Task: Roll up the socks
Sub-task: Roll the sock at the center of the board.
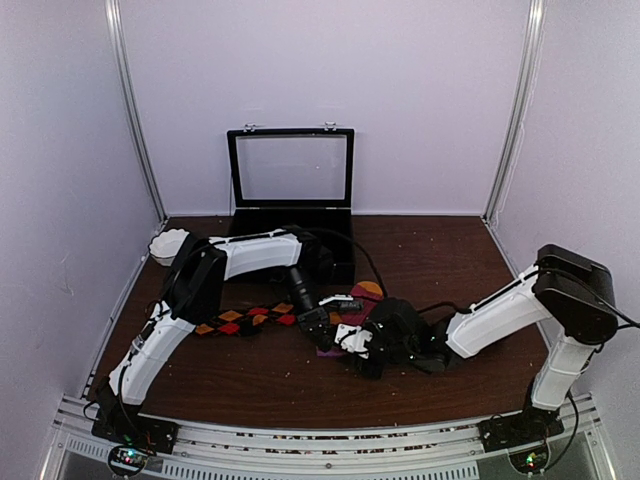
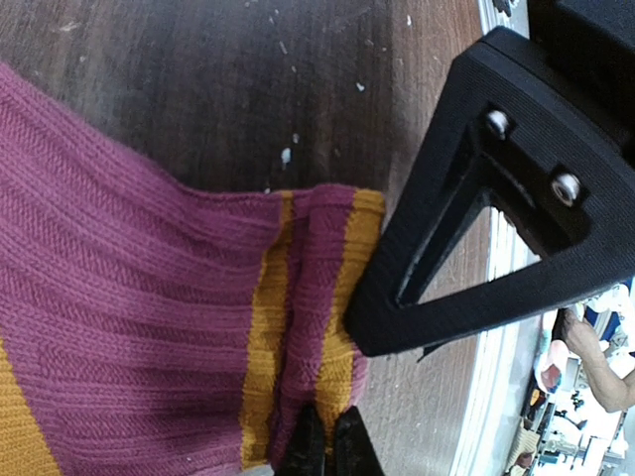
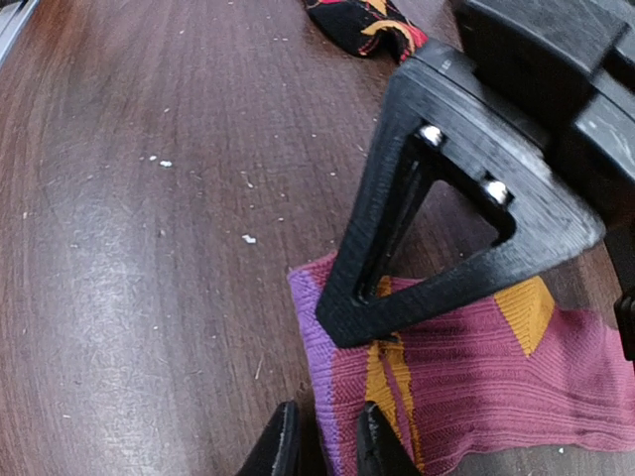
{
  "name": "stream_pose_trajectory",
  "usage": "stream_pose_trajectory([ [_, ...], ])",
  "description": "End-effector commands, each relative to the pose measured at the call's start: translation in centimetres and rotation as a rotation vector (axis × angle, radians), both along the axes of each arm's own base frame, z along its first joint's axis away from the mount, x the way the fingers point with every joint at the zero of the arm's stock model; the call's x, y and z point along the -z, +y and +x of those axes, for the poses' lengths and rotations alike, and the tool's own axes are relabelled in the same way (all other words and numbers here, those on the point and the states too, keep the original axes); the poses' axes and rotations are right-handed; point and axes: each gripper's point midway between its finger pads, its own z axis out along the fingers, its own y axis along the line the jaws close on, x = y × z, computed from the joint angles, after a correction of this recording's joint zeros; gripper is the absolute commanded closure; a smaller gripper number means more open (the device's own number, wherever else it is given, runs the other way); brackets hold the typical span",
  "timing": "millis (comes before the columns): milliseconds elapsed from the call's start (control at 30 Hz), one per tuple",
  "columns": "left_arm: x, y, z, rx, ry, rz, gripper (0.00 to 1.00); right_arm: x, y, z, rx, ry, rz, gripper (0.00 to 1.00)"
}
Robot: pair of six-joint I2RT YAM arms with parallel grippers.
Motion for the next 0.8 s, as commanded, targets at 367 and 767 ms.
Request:
stream_pose_trajectory([
  [367, -0.9, 1.5, -0.1, 0.082, -0.057, -0.012, 0.63, 3.9, -1.7, 1.0, 0.097, 0.176, -0.048, 0.90],
  [767, -8.0, 2.8, 3.1, -0.008, -0.357, -0.172, 0.44, 4.5, -3.3, -0.1, 0.186, 0.472, 0.019, 1.00],
])
